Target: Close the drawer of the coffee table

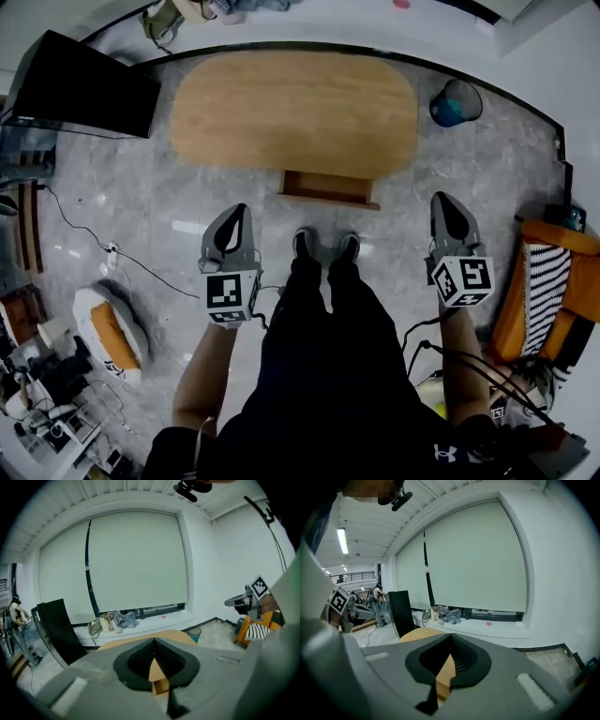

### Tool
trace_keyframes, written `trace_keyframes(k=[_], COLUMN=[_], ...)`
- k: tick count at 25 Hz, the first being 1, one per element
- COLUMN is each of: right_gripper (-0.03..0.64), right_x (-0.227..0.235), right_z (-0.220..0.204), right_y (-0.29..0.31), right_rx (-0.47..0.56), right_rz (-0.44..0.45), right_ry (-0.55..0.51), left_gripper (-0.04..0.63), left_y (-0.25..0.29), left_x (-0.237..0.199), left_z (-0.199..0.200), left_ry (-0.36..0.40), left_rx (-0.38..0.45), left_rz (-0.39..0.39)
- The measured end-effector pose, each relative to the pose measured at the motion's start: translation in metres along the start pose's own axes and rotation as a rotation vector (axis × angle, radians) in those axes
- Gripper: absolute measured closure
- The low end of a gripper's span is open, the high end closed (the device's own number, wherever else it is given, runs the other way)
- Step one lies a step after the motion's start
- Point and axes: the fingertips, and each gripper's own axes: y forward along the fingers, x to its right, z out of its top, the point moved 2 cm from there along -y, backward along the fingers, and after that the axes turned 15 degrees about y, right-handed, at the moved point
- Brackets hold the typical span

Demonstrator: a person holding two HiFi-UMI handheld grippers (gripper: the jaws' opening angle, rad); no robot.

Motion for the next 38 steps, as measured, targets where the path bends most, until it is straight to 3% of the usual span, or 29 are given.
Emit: trace_keyframes(k=[5, 7, 8, 9, 12, 19, 23, 26, 31, 38], right_gripper=[0.615, 0.614, 0.583, 0.502, 0.483, 0.431, 0.375, 0.359, 0.394, 0.394], right_x=[0.011, 0.016, 0.018, 0.019, 0.024, 0.044, 0.060, 0.076, 0.104, 0.116], right_z=[-0.029, -0.045, -0.053, -0.062, -0.088, -0.155, -0.204, -0.243, -0.306, -0.378], right_y=[0.031, 0.039, 0.043, 0.047, 0.056, 0.077, 0.087, 0.089, 0.100, 0.120], right_rx=[-0.016, -0.025, -0.032, -0.042, -0.078, -0.165, -0.238, -0.308, -0.388, -0.471], right_rz=[-0.014, -0.039, -0.047, -0.050, -0.050, -0.064, -0.060, -0.074, -0.105, -0.060], right_ry=[-0.048, -0.057, -0.056, -0.052, -0.040, -0.001, 0.028, 0.030, 0.046, 0.000], left_gripper=[0.594, 0.594, 0.586, 0.532, 0.465, 0.394, 0.317, 0.308, 0.316, 0.316], left_y=[0.053, 0.067, 0.074, 0.081, 0.096, 0.128, 0.148, 0.160, 0.182, 0.203], left_x=[0.002, 0.005, 0.006, 0.009, 0.017, 0.041, 0.050, 0.058, 0.074, 0.119], left_z=[-0.029, -0.041, -0.048, -0.054, -0.075, -0.153, -0.208, -0.248, -0.326, -0.387], left_ry=[0.105, 0.093, 0.080, 0.074, 0.074, 0.102, 0.152, 0.188, 0.113, 0.172], left_rx=[0.016, 0.018, 0.017, 0.018, 0.003, -0.101, -0.191, -0.250, -0.408, -0.443], left_rz=[-0.088, -0.108, -0.117, -0.129, -0.162, -0.268, -0.267, -0.286, -0.325, -0.396])
